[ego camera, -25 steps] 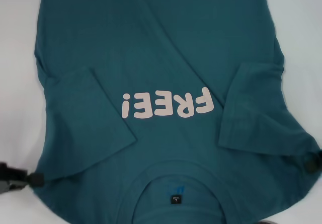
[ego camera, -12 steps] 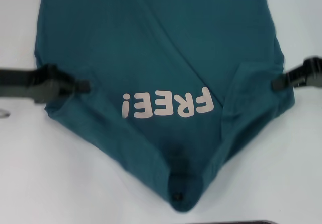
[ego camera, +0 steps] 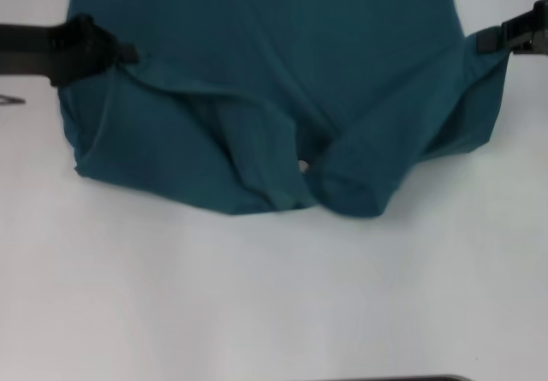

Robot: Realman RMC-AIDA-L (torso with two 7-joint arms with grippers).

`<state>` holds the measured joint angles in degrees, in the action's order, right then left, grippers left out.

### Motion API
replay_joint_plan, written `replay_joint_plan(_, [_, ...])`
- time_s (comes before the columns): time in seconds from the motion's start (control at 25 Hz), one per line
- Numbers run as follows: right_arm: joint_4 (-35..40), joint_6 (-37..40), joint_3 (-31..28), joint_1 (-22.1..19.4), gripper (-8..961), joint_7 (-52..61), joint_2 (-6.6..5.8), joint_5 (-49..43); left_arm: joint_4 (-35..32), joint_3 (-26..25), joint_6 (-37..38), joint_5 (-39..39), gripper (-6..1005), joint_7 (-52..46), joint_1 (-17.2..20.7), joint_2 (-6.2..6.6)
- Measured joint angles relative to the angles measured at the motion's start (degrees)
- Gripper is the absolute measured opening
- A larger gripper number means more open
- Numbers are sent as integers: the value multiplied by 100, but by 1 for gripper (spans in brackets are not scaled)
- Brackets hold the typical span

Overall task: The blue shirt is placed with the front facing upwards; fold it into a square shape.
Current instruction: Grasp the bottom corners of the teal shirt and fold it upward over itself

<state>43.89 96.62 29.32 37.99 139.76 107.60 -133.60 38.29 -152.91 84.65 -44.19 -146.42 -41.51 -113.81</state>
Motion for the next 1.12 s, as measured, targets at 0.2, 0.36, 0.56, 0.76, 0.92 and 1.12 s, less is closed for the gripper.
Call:
replay_joint_plan(0.2, [3,-493,9,40,24,4,-19,4,-17,66,-579,0,2,-37,-202,37])
replay_joint_plan(0.36, [4,-941,51,117,25,-18,34,6,-41,230,-1029,-5,2,-43,-353,-13])
replay_joint_plan(0.56, [-1,-1475,291,262,25,-46,79,-13,-46,336,-1512,6,2,-175,-428,-67])
replay_joint_plan(0.76, [-3,-2078,822,334,24,-11,93,-24,-18,343,-1845,12,1,-250,-408,-63])
replay_joint_plan(0.92, [-52,-2428,1158,426,24,-21,107,-37,-34,383,-1973,44,1,-260,-466,-33])
replay_joint_plan(1.12, [-137,-2693,1380,667,24,-28,162,-321,-92,699,-2130,21,1,-266,-591,-56])
